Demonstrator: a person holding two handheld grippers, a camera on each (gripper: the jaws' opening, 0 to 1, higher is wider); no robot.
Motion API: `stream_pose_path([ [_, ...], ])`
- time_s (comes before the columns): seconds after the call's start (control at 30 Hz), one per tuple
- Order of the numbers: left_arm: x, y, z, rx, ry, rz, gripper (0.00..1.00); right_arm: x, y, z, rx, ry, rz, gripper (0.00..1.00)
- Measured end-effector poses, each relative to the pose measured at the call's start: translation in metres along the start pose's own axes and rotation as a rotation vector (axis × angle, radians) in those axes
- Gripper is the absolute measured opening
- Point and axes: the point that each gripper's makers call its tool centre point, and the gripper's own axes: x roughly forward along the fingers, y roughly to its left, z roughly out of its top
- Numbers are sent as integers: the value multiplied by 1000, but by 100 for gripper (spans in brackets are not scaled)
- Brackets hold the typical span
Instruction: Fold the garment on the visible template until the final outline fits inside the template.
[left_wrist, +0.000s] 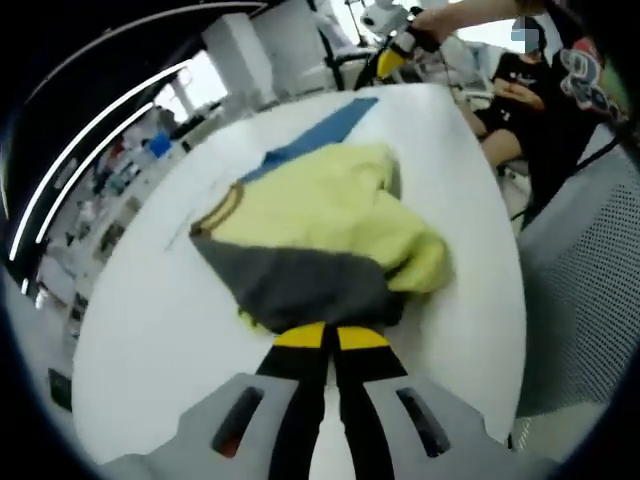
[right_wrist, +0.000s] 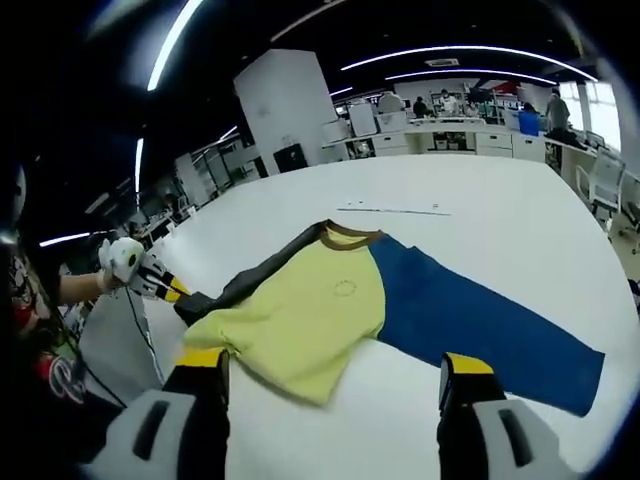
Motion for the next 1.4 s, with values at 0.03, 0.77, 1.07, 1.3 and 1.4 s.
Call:
stream_pose_path([
  [0.03,-3,7,3,0,-3,14,0,0,0,0,1,0,0,87],
  [0.77,54,8,109,216,-142,-16,0,-17,-7,-12,47,-11,-29,86],
  [1.07,94,-34,110,266,-128,-110,0,-21,-9,-19,69,-11,-44,85],
  [1.3,110,-48,105,303,-98,-145,0,-19,-8,-23,77,-7,-43,85],
  [1.4,111,-50,104,291,-95,-152,0,-19,-9,-25,80,-4,-43,85],
])
